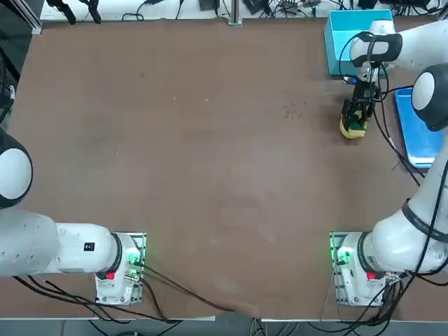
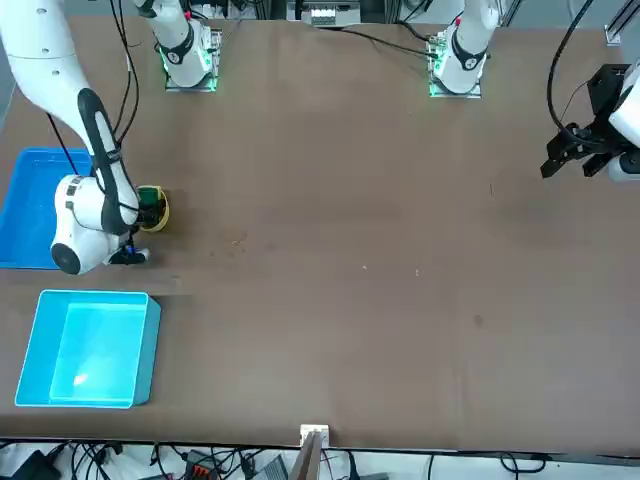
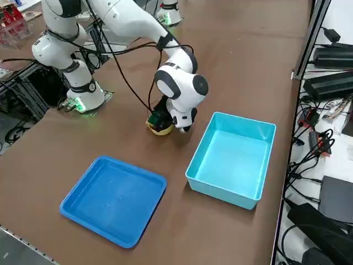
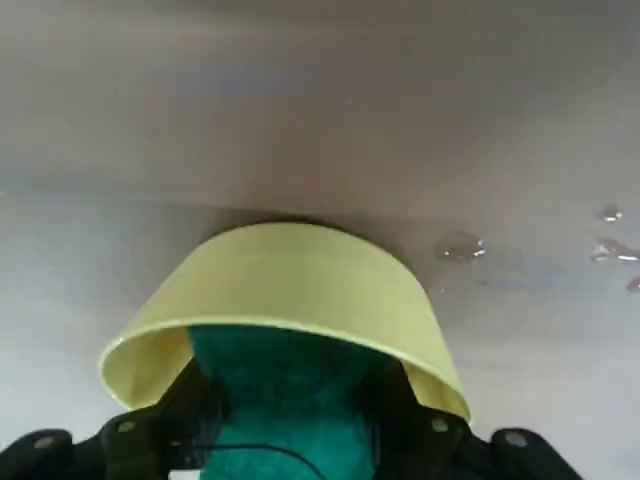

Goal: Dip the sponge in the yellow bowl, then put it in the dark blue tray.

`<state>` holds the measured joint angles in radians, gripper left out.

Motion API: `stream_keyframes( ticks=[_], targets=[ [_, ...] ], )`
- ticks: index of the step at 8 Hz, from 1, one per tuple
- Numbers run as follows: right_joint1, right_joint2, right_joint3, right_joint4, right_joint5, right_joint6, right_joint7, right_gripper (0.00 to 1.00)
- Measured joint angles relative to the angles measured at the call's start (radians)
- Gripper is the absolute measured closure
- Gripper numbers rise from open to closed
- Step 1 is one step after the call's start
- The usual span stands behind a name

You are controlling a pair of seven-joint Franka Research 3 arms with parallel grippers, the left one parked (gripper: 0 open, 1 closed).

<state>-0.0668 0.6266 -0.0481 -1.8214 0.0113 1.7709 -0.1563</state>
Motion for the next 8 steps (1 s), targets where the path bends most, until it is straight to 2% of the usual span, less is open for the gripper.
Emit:
stream_keyframes(
  ticks=[8],
  targets=[
    [0.006, 0.011, 0.001, 0.003, -0.006, 0.009, 0.0, 0.26]
  ],
)
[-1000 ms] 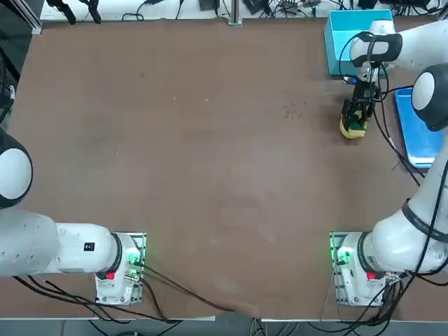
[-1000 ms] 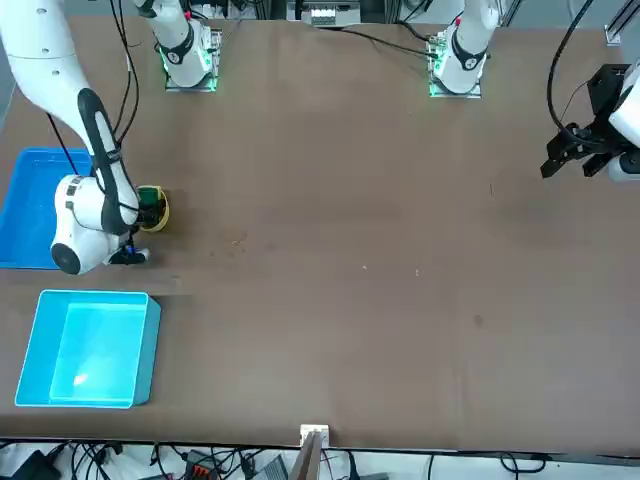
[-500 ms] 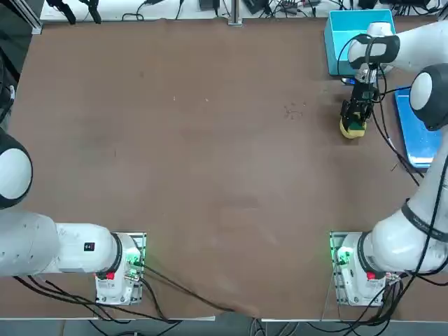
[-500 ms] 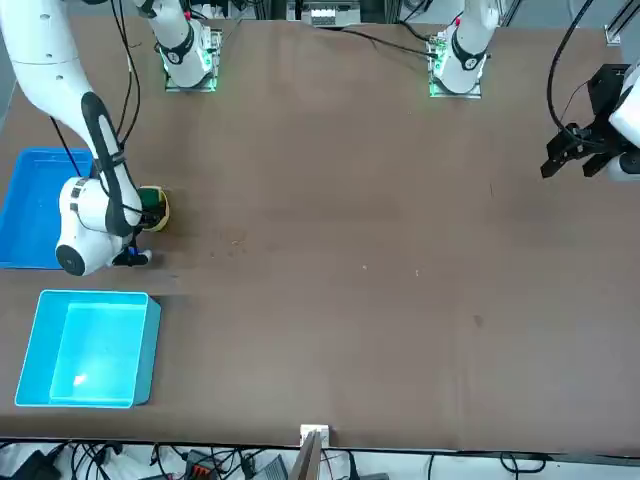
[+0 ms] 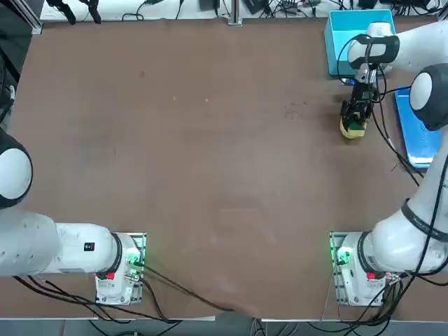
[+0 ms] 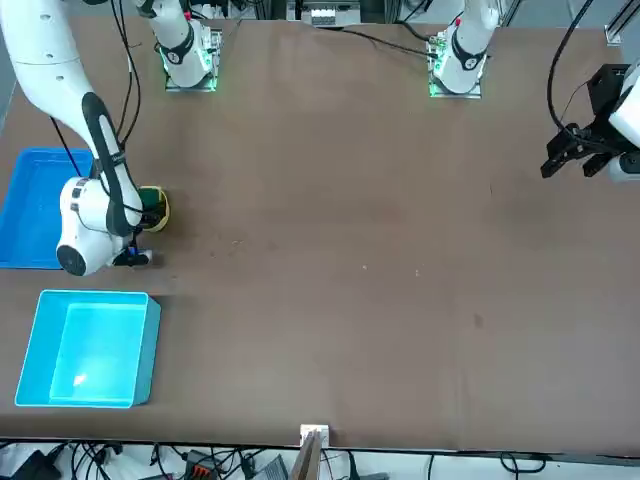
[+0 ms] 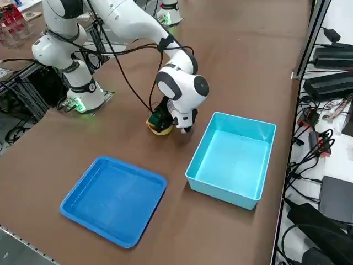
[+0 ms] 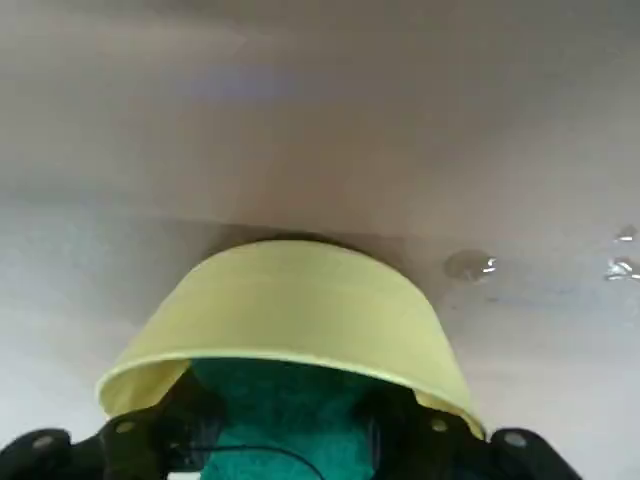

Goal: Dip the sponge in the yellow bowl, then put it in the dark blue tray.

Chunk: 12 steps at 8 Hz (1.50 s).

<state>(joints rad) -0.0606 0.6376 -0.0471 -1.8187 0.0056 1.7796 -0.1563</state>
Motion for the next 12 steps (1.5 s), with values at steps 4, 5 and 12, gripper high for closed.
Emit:
stream_keyframes(
  ticks=[4, 5, 12],
  targets=[
    [0.0, -0.043, 0.003, 0.018, -0.002, -0.074, 0.0, 0.25],
    [0.0, -0.065, 0.003, 0.02, -0.002, -0.102, 0.0, 0.24],
    [0.0, -0.122, 0.003, 0.017, -0.002, -0.187, 0.0, 0.23]
  ],
)
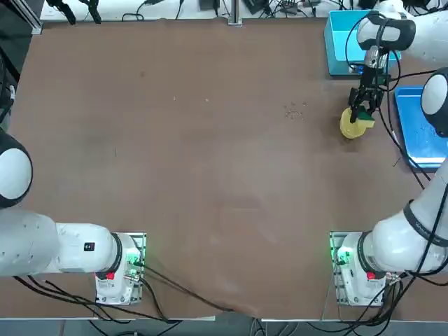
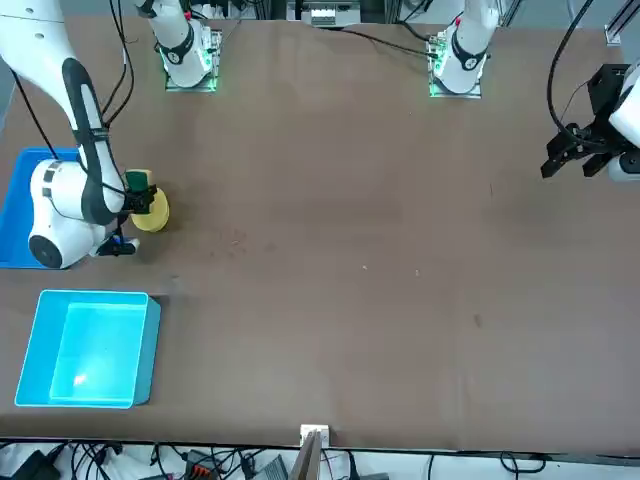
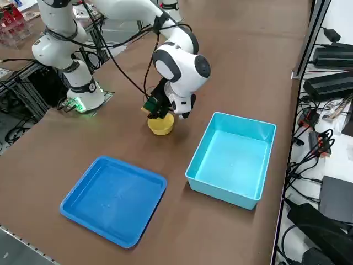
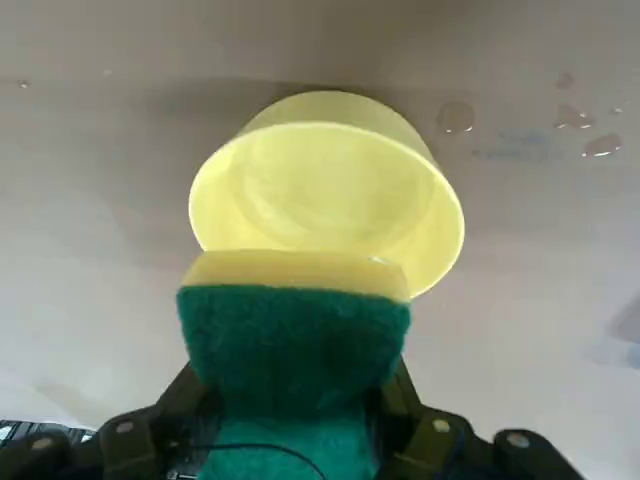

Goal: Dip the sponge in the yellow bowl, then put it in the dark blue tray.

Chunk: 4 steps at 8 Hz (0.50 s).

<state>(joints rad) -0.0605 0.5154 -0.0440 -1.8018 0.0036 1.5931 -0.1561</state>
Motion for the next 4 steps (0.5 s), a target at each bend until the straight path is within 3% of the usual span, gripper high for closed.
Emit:
stream_keyframes(
  ticks=[4],
  targets=[
    [0.0, 0.002, 0.0, -0.003, -0.02, -0.001, 0.0, 0.24]
  ],
)
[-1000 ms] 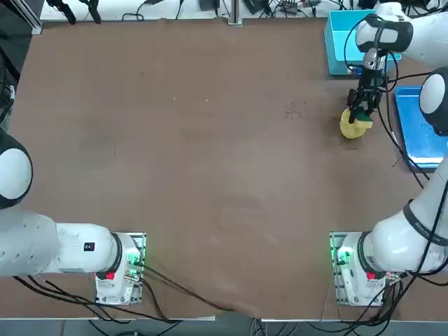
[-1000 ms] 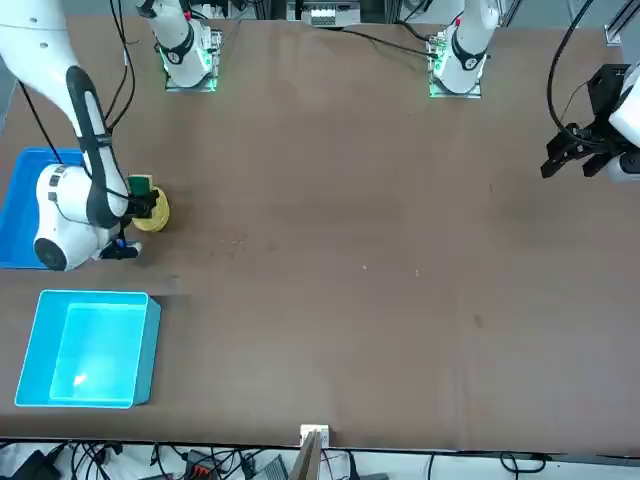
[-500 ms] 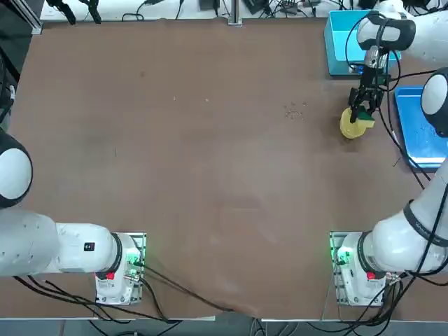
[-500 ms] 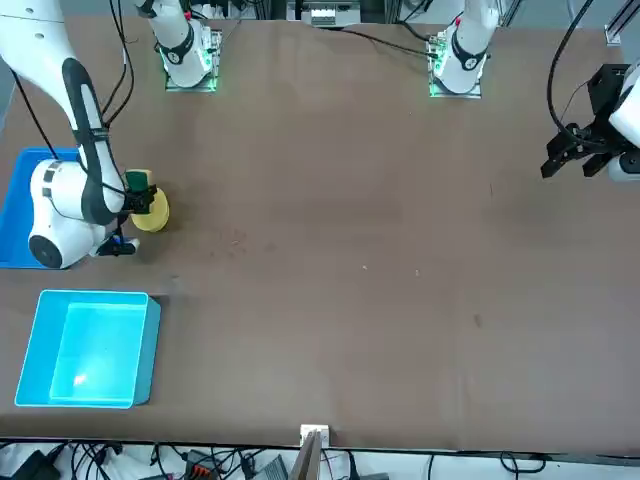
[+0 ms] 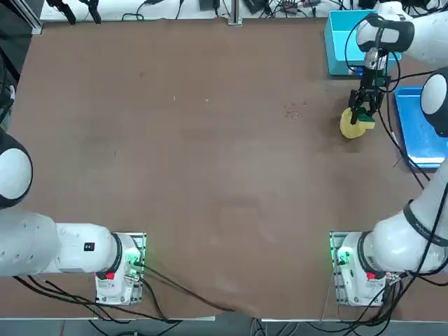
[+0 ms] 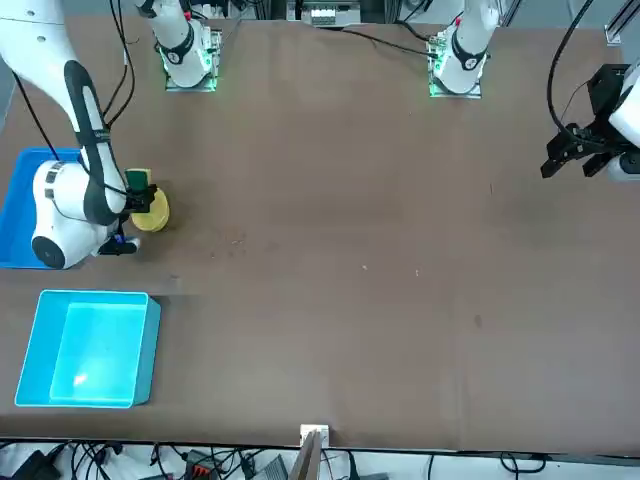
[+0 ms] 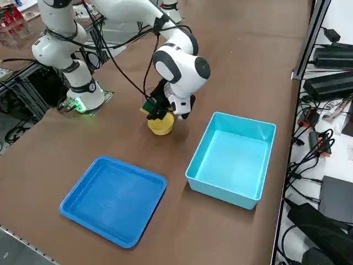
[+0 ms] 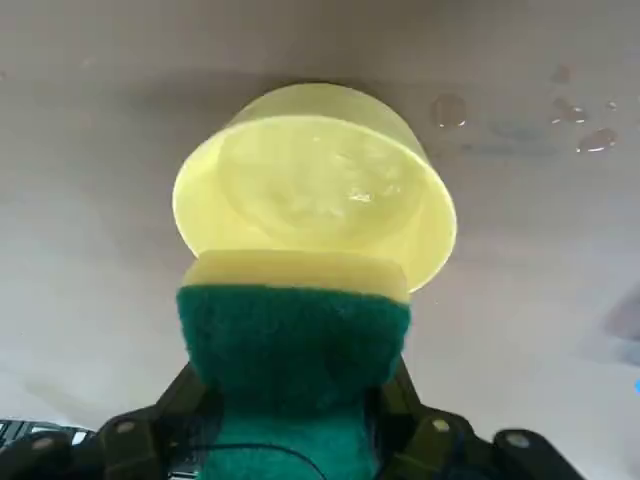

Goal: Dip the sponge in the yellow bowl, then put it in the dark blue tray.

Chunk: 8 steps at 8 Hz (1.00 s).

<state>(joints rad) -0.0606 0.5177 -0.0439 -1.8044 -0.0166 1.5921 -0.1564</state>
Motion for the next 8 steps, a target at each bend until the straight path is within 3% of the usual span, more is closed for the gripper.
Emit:
stream_keyframes(
  ticks=[2, 4, 6, 8],
  targets=[
    [-0.004, -0.006, -0.004, 0.002, -0.026, -0.016, 0.0, 0.24],
    [-0.03, -0.04, -0.039, 0.007, -0.068, -0.039, -0.011, 0.24],
    [-0.148, -0.085, -0.073, 0.016, -0.109, -0.024, -0.124, 0.24],
    [-0.299, -0.093, -0.078, 0.022, -0.169, 0.089, -0.243, 0.23]
  ],
)
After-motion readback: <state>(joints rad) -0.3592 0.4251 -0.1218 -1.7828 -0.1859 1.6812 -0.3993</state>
